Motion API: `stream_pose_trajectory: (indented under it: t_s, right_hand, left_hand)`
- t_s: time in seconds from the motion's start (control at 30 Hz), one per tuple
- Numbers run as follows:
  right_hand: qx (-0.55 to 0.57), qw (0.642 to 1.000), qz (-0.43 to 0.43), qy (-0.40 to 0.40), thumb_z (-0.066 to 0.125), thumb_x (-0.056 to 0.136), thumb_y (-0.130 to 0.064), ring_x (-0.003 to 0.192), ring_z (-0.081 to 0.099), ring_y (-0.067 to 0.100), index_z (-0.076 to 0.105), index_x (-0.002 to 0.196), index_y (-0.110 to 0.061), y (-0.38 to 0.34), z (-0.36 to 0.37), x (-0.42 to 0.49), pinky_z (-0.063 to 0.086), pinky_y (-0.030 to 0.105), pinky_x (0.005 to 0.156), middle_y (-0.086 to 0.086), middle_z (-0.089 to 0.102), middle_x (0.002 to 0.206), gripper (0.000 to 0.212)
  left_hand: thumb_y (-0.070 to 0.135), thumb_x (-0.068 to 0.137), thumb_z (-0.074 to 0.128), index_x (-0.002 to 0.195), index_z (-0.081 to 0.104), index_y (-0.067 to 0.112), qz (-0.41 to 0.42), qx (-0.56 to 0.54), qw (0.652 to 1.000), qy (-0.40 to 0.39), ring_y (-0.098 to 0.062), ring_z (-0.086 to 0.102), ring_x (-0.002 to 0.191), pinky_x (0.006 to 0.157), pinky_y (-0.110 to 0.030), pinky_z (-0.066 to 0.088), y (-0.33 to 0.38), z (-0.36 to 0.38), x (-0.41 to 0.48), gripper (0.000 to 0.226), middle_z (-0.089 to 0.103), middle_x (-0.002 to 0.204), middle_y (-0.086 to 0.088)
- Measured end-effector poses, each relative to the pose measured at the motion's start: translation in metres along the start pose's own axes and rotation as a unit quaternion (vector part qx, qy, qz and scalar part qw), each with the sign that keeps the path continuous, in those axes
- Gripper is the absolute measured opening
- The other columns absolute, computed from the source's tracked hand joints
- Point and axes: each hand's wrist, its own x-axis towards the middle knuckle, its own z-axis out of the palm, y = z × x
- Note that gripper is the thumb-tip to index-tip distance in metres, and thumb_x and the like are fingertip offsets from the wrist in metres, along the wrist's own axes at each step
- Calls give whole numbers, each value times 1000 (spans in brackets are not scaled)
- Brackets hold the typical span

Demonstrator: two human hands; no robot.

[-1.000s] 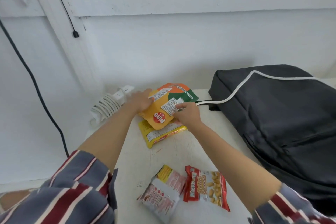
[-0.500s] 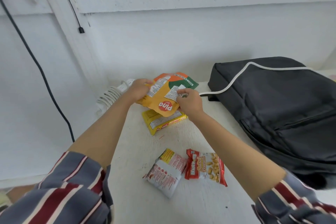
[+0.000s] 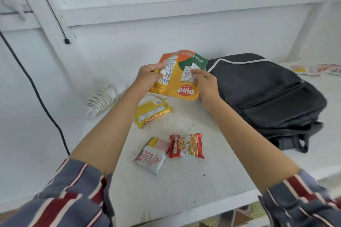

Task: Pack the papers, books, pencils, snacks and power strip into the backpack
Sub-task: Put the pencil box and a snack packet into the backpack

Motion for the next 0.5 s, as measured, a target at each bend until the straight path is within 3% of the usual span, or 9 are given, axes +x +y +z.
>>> stream_pose_trajectory:
  t_s: [0.07,0.23,0.33,0.5]
  right_hand:
    - [40,999,13,-13,53,93,-12,84,65,17,62,101,-20,-9,-27,-2,58,30,69,2,64,105,15]
    - [43,997,34,-62,63,86,-7,90,64,22,59,110,-24,-23,-109,-8,58,32,70,1,59,108,30]
    - [41,994,49,-91,62,86,-6,83,65,21,59,115,-23,-31,-162,-14,57,27,58,-1,61,102,33]
    - [17,988,73,-137,61,87,-6,75,65,20,58,119,-23,-33,-248,-26,56,24,53,-1,61,100,37]
  left_hand:
    - [-3,88,53,125,59,22,15,-2,1000,-21,-16,63,93,68,-20,53,12,23,-9,44,59,125,-4]
    - [-5,86,56,125,59,19,34,-19,998,-58,-7,62,86,65,-15,54,36,84,-38,46,59,121,0]
    - [-4,85,58,126,57,19,25,-34,996,-74,-11,62,92,69,-18,54,41,124,-60,47,58,122,-3]
    - [-2,84,62,130,53,17,11,-43,993,-107,-19,58,111,91,-30,51,43,190,-100,51,55,129,-4]
